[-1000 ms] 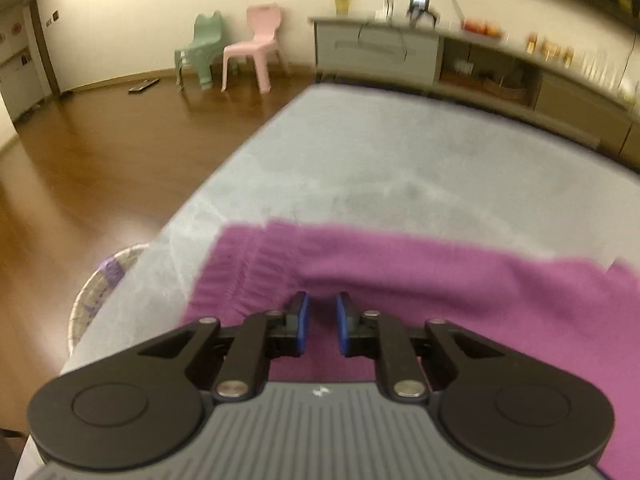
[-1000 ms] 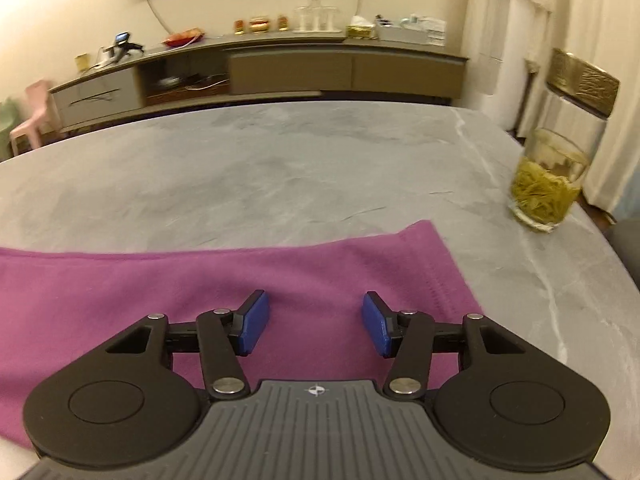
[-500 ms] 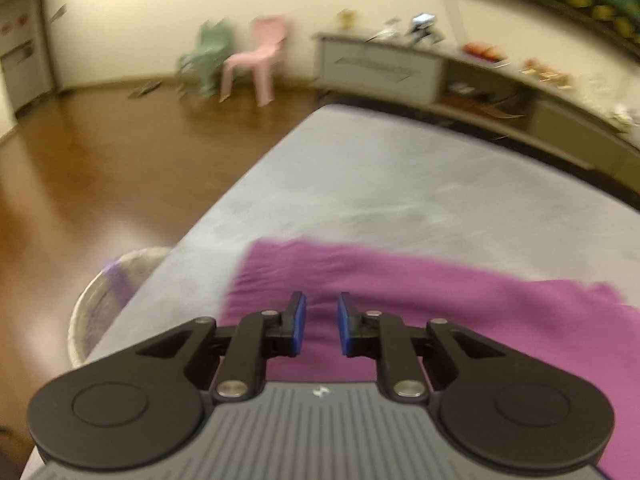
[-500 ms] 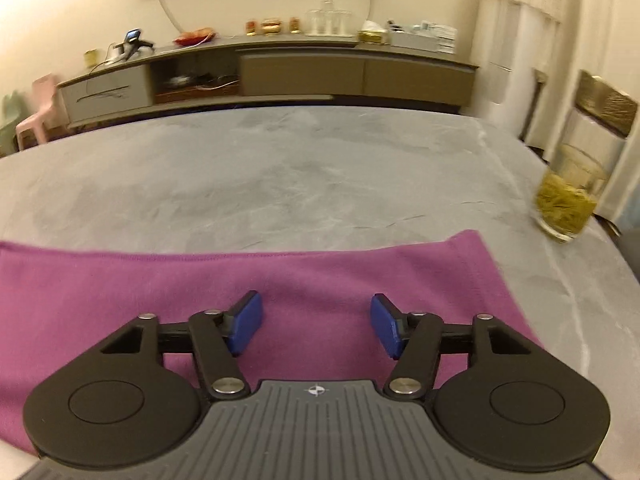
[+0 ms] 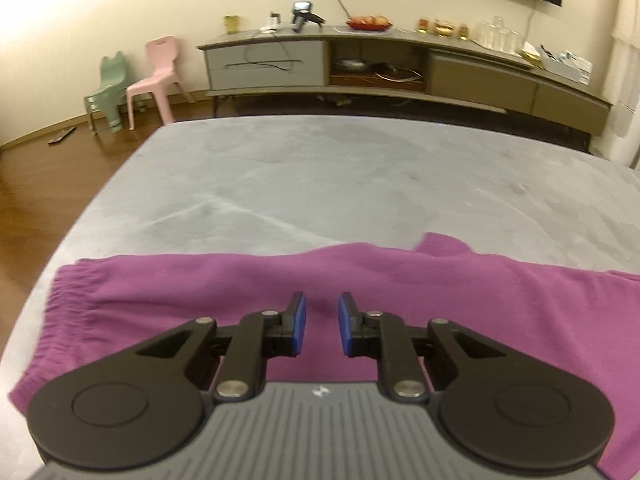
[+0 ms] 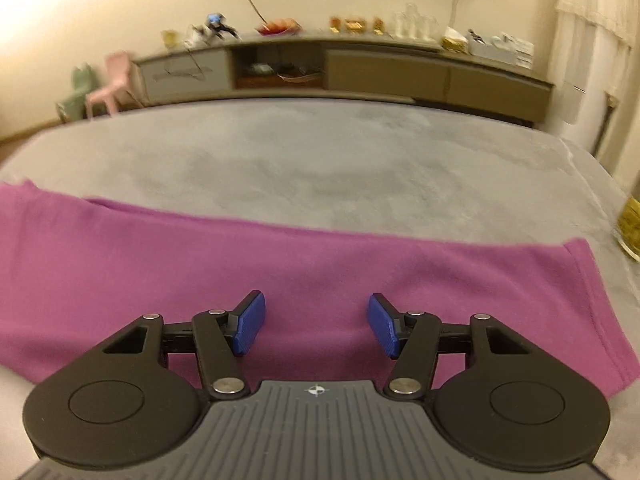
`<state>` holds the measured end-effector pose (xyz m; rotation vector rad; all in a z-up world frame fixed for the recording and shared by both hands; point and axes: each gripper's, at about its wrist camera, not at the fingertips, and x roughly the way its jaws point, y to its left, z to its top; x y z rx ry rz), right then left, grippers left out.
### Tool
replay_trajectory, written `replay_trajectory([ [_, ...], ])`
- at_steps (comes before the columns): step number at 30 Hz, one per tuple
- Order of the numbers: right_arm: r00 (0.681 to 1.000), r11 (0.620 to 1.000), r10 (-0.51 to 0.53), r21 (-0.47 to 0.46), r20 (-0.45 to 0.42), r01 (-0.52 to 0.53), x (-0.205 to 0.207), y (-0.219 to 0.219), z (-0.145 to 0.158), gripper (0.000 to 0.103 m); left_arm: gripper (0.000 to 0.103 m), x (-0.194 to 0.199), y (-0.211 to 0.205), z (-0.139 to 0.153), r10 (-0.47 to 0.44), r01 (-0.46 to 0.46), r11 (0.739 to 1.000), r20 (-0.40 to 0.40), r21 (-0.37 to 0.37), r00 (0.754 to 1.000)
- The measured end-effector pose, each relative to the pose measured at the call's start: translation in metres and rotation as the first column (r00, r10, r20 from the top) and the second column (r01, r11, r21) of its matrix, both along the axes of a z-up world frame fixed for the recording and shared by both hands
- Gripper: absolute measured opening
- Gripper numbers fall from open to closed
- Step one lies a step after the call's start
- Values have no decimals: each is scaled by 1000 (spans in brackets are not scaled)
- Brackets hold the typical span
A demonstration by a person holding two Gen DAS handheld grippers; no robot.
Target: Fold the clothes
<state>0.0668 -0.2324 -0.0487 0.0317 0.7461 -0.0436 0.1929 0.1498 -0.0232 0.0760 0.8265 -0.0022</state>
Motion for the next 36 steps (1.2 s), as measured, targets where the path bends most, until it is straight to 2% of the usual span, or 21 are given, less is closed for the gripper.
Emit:
replay_trajectory([
  [6,996,997,-77,6,42,77,-21,-29,13,61,18,6,-23,-15,-14,15,999,-35,30,999],
  [8,993,993,-119,-19,18,119,-25,-44,5,61,18,7,-24,-20,-8,10,999,-48,39,999],
  [10,988,988,-154,-17,6,154,-30,-60,-2,71,18,9,-23,-22,-4,7,999,-47,43,999],
  [15,972,972,-233,9,40,233,-47,-90,3,73,17,13,-26,-22,10,-8,999,-47,43,999],
  [18,960,960,-280,24,28,279,-58,-110,-1,88,16,13,-28,-22,10,-8,999,-45,48,999],
  [24,929,928,-371,51,4,370,-79,-150,-10,92,16,13,-31,-22,12,-9,998,-43,57,999],
  [26,916,915,-400,59,-5,400,-87,-164,-13,96,15,13,-33,-22,12,-10,998,-42,63,999],
  [29,927,926,-375,56,3,374,-87,-158,-12,97,15,14,-35,-22,15,-13,998,-43,58,999],
  [32,940,939,-342,51,12,341,-85,-149,-9,83,15,9,-39,-15,3,-3,1000,-44,12,999],
  [36,954,954,-298,43,24,297,-84,-138,-6,52,15,-14,-60,4,-71,70,995,-8,-66,997],
])
